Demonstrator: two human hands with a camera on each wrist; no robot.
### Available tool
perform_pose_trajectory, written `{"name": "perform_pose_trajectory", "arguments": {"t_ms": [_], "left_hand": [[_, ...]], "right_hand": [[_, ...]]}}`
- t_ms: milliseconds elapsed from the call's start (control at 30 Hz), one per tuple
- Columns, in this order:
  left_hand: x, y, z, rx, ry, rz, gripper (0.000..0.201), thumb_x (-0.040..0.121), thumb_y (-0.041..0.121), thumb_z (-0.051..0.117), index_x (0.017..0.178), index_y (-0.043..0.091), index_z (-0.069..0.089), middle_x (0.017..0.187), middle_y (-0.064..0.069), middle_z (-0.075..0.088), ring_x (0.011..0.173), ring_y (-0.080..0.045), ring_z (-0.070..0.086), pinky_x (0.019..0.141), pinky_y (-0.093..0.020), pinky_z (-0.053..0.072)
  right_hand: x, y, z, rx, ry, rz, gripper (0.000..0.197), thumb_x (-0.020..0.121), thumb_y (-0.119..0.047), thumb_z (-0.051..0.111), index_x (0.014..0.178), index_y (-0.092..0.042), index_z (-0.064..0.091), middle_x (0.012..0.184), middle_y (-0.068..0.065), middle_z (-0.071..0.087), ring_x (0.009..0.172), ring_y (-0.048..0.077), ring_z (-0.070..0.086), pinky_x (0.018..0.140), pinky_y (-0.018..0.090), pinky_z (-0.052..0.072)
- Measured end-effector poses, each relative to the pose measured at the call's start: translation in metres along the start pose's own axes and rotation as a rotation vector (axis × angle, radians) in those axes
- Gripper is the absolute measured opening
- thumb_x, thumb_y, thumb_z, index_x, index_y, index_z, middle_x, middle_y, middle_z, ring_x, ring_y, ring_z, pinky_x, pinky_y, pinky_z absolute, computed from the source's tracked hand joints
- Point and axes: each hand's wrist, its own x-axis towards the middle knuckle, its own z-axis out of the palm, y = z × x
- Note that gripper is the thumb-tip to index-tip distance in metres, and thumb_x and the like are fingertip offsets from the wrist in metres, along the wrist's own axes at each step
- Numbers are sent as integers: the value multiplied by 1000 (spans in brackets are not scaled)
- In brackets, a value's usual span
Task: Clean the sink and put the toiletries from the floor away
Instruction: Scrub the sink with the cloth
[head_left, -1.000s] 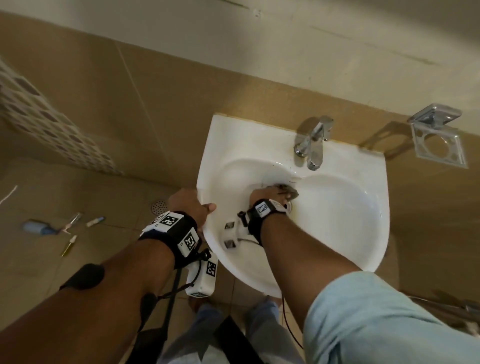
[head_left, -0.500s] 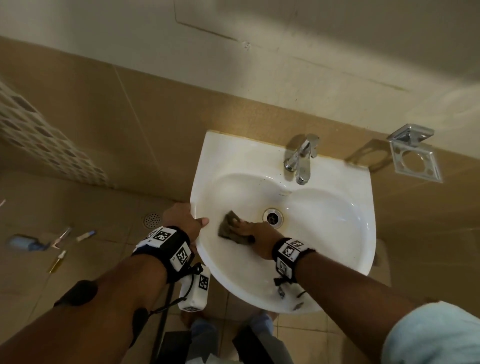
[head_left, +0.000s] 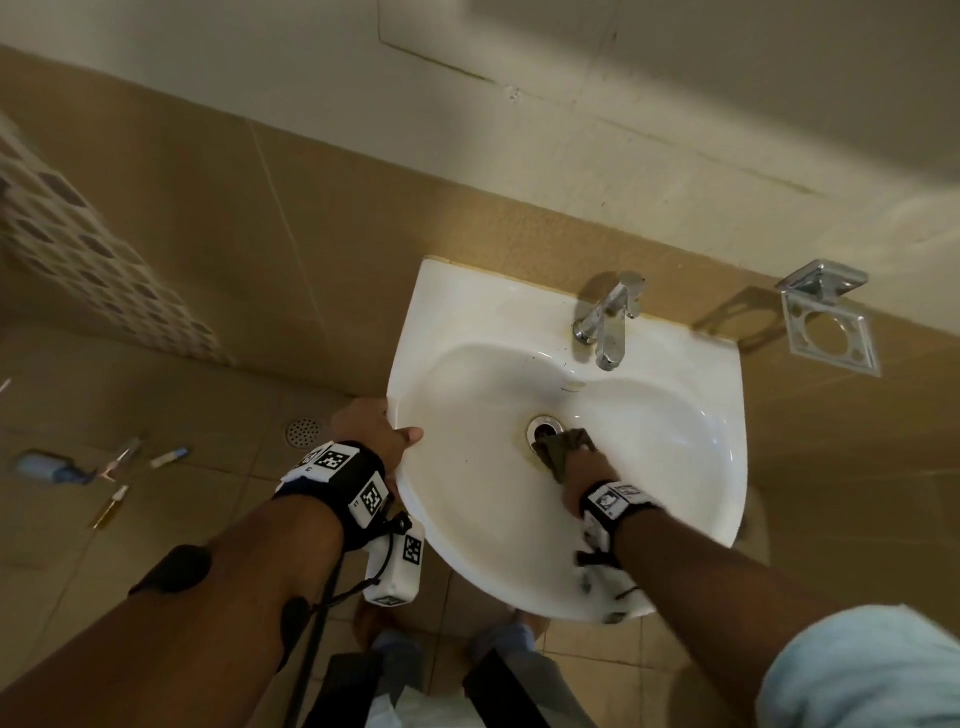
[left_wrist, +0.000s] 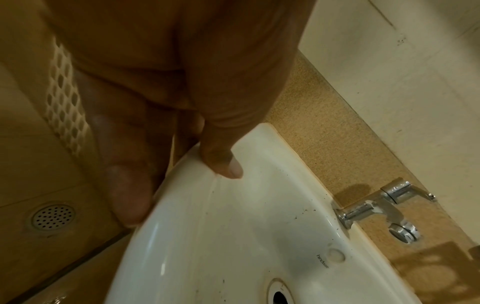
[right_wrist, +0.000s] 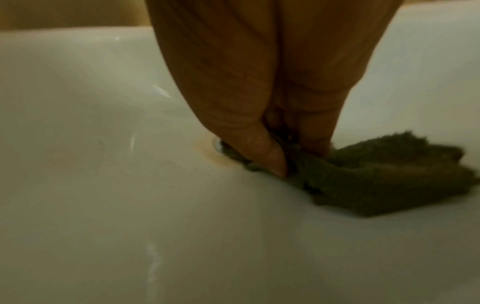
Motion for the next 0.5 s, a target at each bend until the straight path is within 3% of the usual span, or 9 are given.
{"name": "perform_pose_trajectory", "arguments": {"t_ms": [67, 133, 167, 267, 333, 400, 500], "left_hand": [[0, 2, -1, 30, 2, 6, 43, 81, 42, 77, 109, 11, 67, 105, -12, 71, 97, -37, 68, 81, -50, 60], [1, 2, 0, 50, 9, 13, 44, 81, 43, 77, 109, 10, 67, 105, -13, 71, 97, -37, 68, 80, -49, 60], [2, 2, 0, 47, 9, 11, 44, 80, 42, 78, 109, 10, 68, 105, -14, 71, 96, -38, 68, 79, -49, 60], [5, 0, 2, 14, 16, 8, 46, 78, 41, 80, 111, 11, 69, 106, -15, 72, 93, -39, 70, 78, -49, 60], [7, 0, 2, 41, 6, 7, 50, 78, 41, 80, 114, 9, 67, 109, -16, 71, 93, -40, 70, 79, -49, 60], [7, 1, 1, 66, 0, 6, 52, 78, 42, 80, 116, 8, 66, 110, -16, 70, 94, -41, 70, 80, -48, 60], [8, 2, 0, 61, -7, -4, 57, 77, 44, 80, 117, 7, 64, 111, -17, 70, 97, -41, 69, 79, -49, 60]], "right_hand": [[1, -33, 1, 73, 16, 3, 53, 96, -16, 53, 144, 2, 42, 150, 24, 42, 137, 38, 42, 113, 40, 36], [8, -65, -5, 224, 35, -71, 64, 99, -18, 47, 154, 2, 22, 159, 26, 24, 146, 40, 26, 119, 40, 23], [9, -78, -11, 264, 38, -104, 65, 100, -20, 47, 157, -4, 19, 161, 23, 22, 147, 39, 26, 119, 37, 23], [-4, -88, -17, 274, 98, -240, 52, 95, -28, 57, 145, -21, 47, 143, 15, 53, 128, 36, 53, 104, 30, 40], [-23, -70, -7, 218, -28, -388, 49, 95, -32, 59, 143, -32, 51, 135, 13, 61, 121, 33, 58, 99, 28, 41], [-34, -28, 4, 86, -189, -422, 39, 98, -34, 57, 136, -30, 59, 132, 9, 63, 120, 27, 58, 93, 21, 37], [-13, 55, 0, 2, -166, -149, 38, 100, -32, 54, 135, -17, 61, 138, 8, 60, 126, 24, 56, 100, 23, 38]]}}
